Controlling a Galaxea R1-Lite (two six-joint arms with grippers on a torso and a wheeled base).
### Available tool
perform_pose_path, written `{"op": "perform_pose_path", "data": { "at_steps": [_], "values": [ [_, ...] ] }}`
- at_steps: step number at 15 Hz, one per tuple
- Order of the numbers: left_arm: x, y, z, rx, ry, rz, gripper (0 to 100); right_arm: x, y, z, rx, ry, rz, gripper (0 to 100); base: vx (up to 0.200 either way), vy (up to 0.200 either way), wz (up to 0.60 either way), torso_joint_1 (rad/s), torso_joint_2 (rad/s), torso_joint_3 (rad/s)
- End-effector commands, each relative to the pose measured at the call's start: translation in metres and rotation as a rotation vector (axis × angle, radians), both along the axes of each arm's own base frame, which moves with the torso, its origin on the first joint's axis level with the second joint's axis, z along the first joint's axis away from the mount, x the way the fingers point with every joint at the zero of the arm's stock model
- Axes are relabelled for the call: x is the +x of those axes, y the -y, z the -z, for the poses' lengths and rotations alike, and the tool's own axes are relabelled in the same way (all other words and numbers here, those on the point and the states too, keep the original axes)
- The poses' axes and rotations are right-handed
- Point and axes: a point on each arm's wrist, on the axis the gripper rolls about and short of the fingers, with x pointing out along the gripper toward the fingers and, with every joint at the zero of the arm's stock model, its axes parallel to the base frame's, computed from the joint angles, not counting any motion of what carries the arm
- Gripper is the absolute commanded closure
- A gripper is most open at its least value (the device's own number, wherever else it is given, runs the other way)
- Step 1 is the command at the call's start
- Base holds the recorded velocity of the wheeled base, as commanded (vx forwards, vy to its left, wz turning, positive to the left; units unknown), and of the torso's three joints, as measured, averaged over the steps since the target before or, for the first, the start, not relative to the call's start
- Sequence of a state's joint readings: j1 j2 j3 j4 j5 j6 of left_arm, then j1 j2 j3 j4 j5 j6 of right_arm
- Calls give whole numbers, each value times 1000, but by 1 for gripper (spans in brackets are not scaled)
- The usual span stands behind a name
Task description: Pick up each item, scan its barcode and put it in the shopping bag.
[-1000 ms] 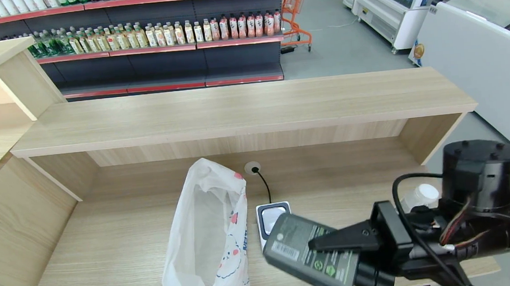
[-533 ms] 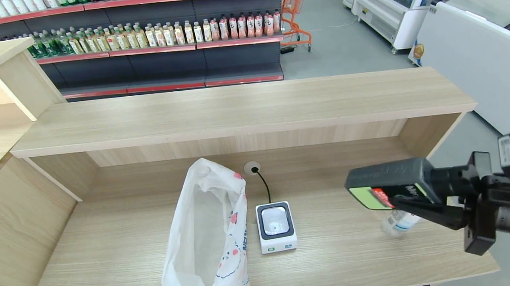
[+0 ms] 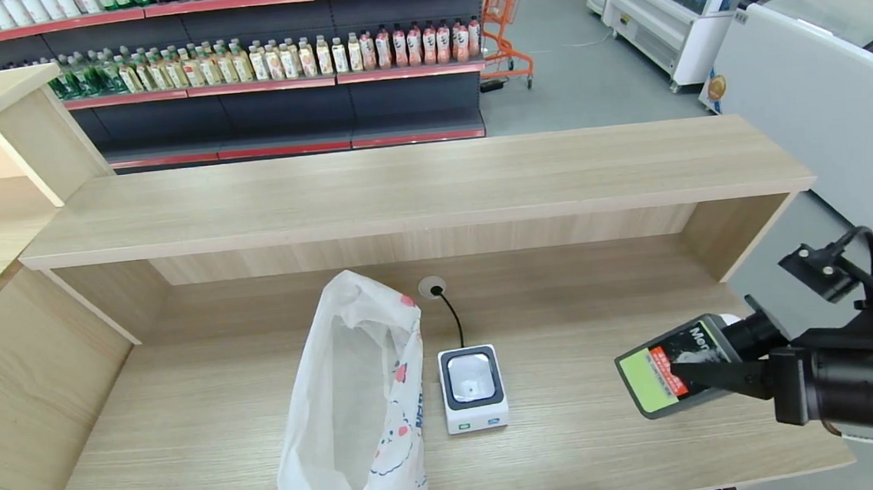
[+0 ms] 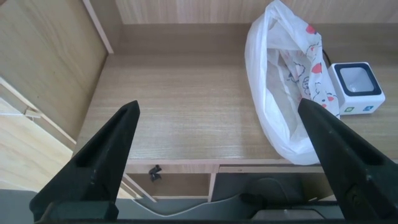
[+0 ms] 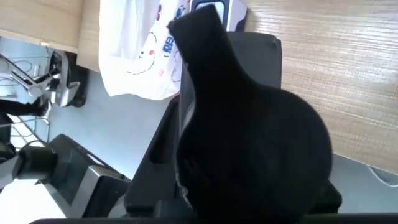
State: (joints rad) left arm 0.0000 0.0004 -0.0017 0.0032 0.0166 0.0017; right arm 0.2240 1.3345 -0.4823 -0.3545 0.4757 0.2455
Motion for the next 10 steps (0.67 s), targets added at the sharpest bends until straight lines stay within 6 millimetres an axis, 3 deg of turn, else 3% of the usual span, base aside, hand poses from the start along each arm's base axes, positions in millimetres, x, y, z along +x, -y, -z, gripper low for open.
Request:
{"op": "perform_pose_path", "data": {
  "at_steps": [1,4,8,10],
  "values": [
    [0,0,0,0,0,0,0,27,-8,11,0,-71,4,100,0,0,0,0,0,0],
    [0,0,0,1,0,0,0,41,-18,11,14,-94,-12,100,0,0,0,0,0,0],
    [0,0,0,0,0,0,0,37,-33,13,21,-114,-62,100,0,0,0,0,0,0],
    [0,0,0,0,0,0,0,38,-34,14,20,-122,-63,100,0,200,0,0,2,0]
  ]
}}
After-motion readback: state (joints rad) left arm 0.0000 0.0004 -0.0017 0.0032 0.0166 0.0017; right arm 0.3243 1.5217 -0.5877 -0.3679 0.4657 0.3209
